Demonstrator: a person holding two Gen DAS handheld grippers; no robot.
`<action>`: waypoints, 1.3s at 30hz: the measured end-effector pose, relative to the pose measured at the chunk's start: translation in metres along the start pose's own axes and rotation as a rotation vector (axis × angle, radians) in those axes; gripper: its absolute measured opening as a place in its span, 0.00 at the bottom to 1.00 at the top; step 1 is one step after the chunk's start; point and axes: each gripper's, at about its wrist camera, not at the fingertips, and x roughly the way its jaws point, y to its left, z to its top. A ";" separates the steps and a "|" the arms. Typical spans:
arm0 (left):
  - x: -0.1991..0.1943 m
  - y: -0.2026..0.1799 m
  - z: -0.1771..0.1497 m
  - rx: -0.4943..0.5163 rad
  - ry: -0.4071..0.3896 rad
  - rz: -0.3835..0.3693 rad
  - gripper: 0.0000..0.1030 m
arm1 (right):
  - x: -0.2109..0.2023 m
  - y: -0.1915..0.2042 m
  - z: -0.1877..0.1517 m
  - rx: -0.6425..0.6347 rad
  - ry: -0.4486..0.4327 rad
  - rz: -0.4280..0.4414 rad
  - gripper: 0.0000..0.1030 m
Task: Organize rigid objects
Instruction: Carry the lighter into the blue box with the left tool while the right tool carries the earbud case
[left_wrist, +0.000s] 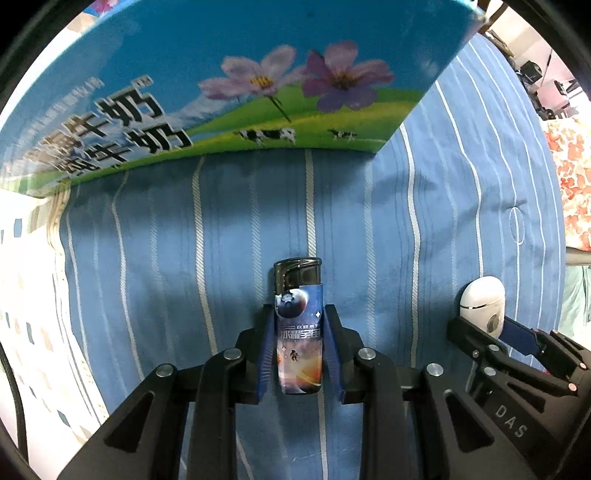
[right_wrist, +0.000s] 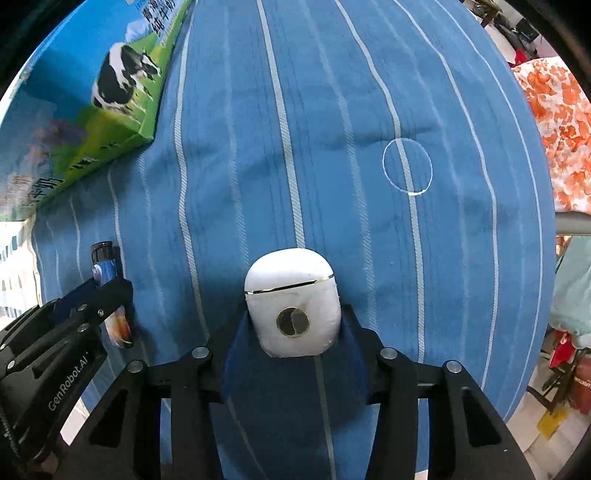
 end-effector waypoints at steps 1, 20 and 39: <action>-0.003 0.001 0.000 0.001 -0.006 -0.004 0.22 | -0.005 0.001 0.000 -0.003 -0.006 0.008 0.48; -0.118 0.000 0.014 0.083 -0.205 -0.051 0.22 | -0.126 0.029 0.016 -0.087 -0.195 0.161 0.47; -0.205 0.116 0.075 -0.044 -0.329 -0.173 0.22 | -0.213 0.078 0.078 -0.122 -0.322 0.307 0.47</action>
